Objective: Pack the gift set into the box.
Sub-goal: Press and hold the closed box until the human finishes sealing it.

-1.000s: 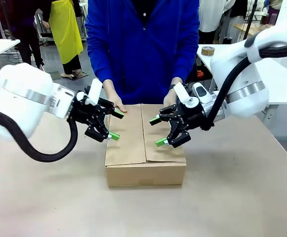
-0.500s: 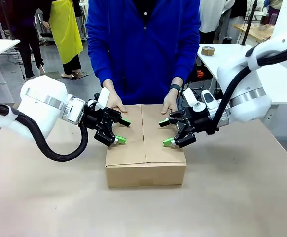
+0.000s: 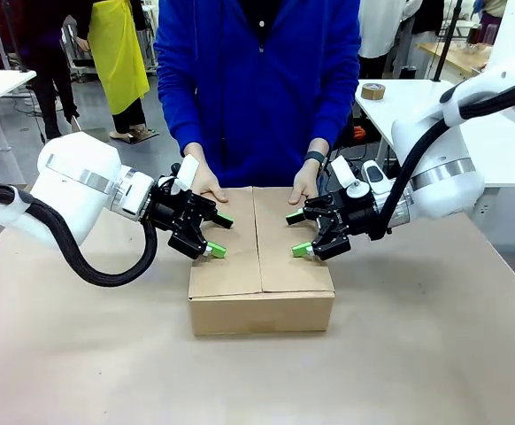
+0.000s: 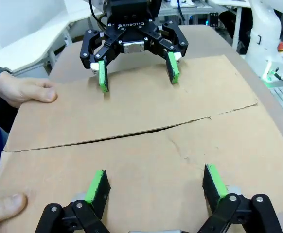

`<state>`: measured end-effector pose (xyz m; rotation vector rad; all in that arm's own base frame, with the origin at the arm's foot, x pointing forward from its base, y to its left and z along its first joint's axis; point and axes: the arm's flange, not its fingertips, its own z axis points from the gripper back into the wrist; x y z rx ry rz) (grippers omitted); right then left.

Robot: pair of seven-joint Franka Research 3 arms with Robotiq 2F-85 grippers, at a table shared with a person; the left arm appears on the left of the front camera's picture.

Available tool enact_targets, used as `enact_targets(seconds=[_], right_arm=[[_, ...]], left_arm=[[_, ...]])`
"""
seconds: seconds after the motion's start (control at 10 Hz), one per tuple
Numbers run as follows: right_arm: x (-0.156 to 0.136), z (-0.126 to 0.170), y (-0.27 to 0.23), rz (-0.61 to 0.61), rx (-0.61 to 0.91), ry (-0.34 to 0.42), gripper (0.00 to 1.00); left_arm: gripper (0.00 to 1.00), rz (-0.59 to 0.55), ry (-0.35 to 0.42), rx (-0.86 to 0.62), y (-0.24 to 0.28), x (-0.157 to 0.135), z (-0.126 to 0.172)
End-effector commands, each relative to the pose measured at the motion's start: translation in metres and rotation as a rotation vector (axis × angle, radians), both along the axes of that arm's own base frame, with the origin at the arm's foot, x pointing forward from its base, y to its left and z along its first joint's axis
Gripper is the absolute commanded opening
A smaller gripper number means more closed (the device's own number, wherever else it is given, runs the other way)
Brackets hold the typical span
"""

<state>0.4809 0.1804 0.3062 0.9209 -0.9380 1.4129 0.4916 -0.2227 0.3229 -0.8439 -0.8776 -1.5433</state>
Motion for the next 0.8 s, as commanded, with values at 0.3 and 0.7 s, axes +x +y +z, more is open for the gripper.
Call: enact_targets(seconds=[0.3, 0.7], right_arm=[[-0.0042, -0.0015, -0.0001, -0.002, -0.018, -0.004, 1.0], [-0.0042, -0.0015, -0.0001, -0.002, -0.018, -0.004, 1.0]], left_arm=[[1.0, -0.002, -0.024, -0.017, 0.0008, -0.002, -0.0042], [1.0, -0.002, -0.024, -0.017, 0.0008, -0.002, -0.0042]])
